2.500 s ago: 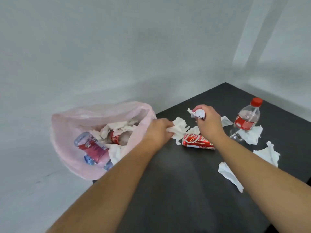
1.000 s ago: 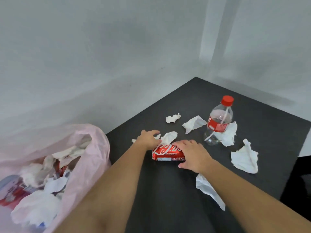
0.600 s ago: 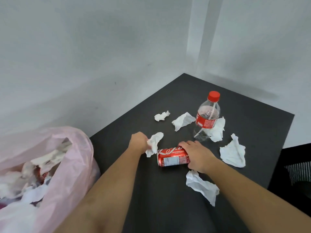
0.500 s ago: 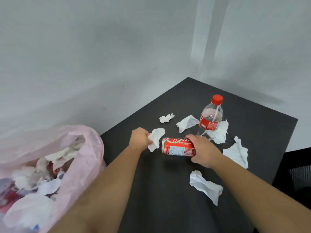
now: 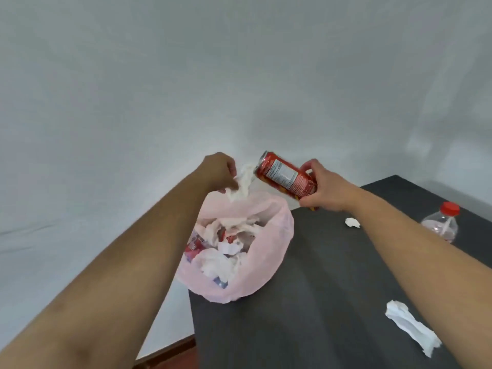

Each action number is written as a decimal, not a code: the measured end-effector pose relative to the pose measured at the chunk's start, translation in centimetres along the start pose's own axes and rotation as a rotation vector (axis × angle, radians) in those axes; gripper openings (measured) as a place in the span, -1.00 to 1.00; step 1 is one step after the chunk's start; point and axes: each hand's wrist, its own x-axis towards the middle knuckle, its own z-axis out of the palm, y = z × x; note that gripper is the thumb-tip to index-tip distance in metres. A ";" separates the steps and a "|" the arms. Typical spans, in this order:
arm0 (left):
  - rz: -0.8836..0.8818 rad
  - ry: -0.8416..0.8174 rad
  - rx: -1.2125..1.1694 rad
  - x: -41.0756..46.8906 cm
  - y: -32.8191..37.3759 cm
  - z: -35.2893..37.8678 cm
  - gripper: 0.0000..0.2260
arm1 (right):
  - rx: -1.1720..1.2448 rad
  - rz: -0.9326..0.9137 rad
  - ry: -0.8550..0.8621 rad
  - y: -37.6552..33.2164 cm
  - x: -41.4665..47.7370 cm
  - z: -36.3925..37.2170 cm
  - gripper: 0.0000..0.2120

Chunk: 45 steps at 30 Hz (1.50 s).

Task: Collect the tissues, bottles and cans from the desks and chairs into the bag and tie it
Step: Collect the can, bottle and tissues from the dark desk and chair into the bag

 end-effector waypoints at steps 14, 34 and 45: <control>-0.161 -0.030 0.124 -5.4 -12.9 7.1 -0.66 | -0.606 0.112 -0.049 -6.5 6.0 16.6 -0.47; 0.406 0.105 0.196 -2.2 8.8 13.3 -0.79 | -0.067 0.361 0.644 11.2 -8.6 -4.4 -0.76; 0.478 -0.627 0.231 -2.1 15.2 33.3 -0.22 | -0.303 0.835 0.135 31.9 -17.1 -4.6 -0.32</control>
